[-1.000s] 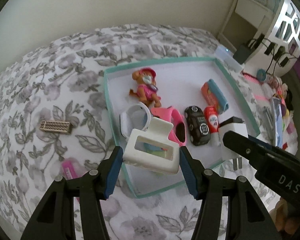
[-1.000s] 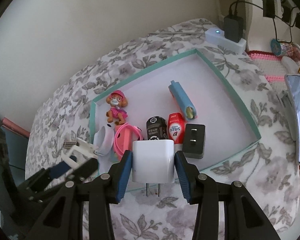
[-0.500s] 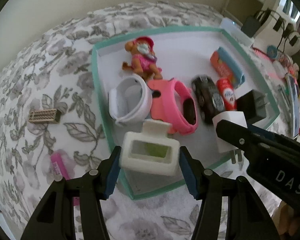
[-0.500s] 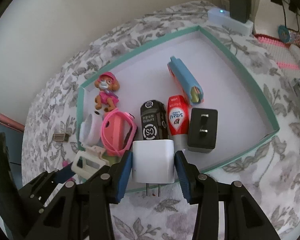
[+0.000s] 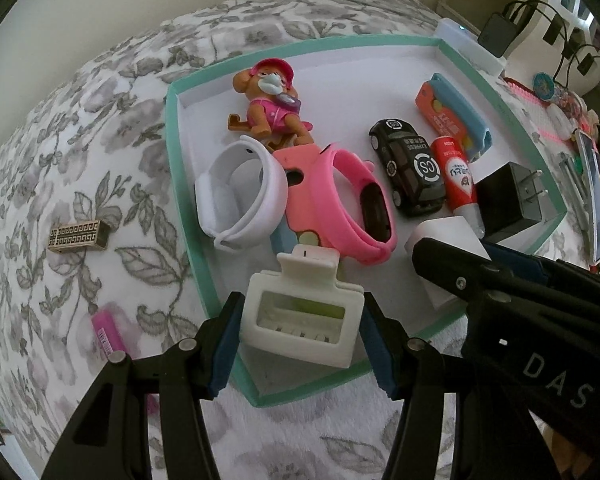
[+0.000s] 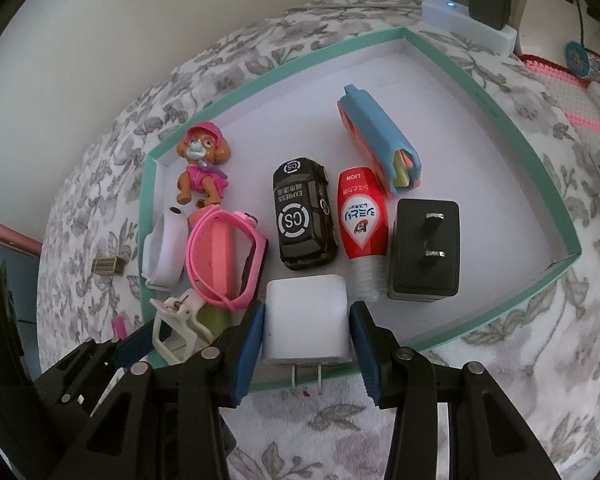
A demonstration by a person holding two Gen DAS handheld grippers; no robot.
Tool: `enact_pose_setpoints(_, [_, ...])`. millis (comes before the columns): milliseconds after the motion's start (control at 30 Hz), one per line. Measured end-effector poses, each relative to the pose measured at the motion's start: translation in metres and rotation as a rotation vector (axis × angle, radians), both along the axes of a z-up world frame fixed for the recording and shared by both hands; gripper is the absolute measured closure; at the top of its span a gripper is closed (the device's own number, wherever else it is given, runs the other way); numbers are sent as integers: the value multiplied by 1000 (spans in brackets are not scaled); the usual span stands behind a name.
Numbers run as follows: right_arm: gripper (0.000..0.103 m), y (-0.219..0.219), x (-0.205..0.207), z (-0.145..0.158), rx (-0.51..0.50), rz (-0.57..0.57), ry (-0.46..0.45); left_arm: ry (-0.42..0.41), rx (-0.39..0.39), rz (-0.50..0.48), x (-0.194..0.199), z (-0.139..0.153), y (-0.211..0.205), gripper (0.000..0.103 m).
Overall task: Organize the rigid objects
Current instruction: 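Carry the white clip with the left tool while the right tool carries the charger into the tray, then open both tools to release the white clip and charger in the tray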
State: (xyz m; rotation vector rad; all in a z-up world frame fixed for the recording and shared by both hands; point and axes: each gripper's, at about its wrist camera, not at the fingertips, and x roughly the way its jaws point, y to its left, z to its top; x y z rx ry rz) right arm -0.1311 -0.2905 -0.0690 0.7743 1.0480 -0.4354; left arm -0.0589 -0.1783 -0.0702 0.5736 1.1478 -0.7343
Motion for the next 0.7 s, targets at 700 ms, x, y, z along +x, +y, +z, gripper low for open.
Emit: enact_pose_setpoints(700, [44,6,-11,72,-179,-27,-138,-111,-170,107,19,69,28,38])
